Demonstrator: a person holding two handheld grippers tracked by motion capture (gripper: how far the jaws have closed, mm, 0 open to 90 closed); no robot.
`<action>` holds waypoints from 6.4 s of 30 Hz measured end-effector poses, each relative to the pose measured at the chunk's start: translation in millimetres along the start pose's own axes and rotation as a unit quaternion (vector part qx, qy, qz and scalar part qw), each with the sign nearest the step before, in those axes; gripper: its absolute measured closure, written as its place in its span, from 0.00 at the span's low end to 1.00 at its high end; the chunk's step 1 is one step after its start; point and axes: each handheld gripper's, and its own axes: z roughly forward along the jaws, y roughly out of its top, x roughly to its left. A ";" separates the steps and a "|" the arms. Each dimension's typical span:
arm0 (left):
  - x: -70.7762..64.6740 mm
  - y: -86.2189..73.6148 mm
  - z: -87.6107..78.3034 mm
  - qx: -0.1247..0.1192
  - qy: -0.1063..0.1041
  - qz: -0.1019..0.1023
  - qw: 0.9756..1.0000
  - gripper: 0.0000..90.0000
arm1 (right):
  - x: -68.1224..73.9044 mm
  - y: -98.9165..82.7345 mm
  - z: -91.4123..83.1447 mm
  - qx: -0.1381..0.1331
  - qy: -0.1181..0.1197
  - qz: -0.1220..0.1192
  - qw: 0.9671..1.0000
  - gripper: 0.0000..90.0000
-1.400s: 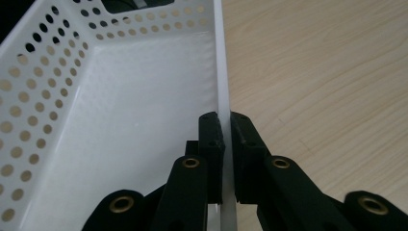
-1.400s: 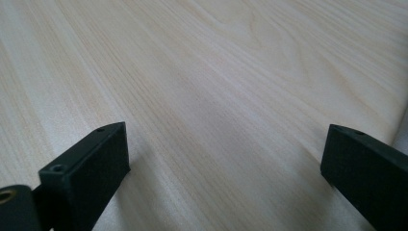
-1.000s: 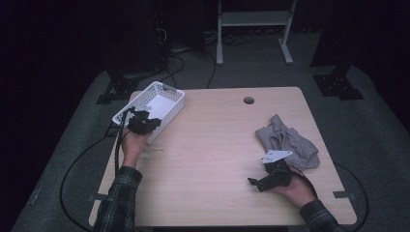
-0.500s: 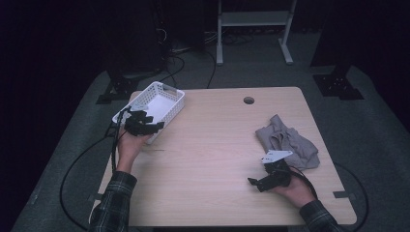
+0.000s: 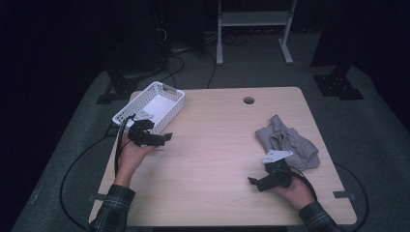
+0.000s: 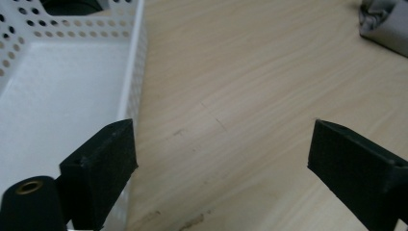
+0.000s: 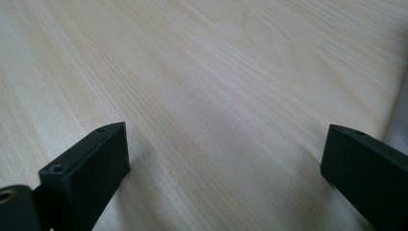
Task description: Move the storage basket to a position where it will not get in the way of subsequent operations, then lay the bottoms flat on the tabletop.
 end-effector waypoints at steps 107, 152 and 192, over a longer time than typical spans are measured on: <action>-80.6 -113.4 8.0 0.058 -0.059 0.086 0.993 0.00 | -76.8 13.8 -80.8 -0.017 -0.113 0.077 0.991 0.38; -80.7 -113.3 8.1 0.057 -0.060 0.084 0.993 0.00 | 7.1 90.2 -49.8 -0.053 0.013 -0.013 0.998 0.93; -80.6 -113.2 8.2 0.057 -0.061 0.085 0.993 0.00 | 72.2 111.5 8.7 -0.031 0.133 -0.061 0.989 0.44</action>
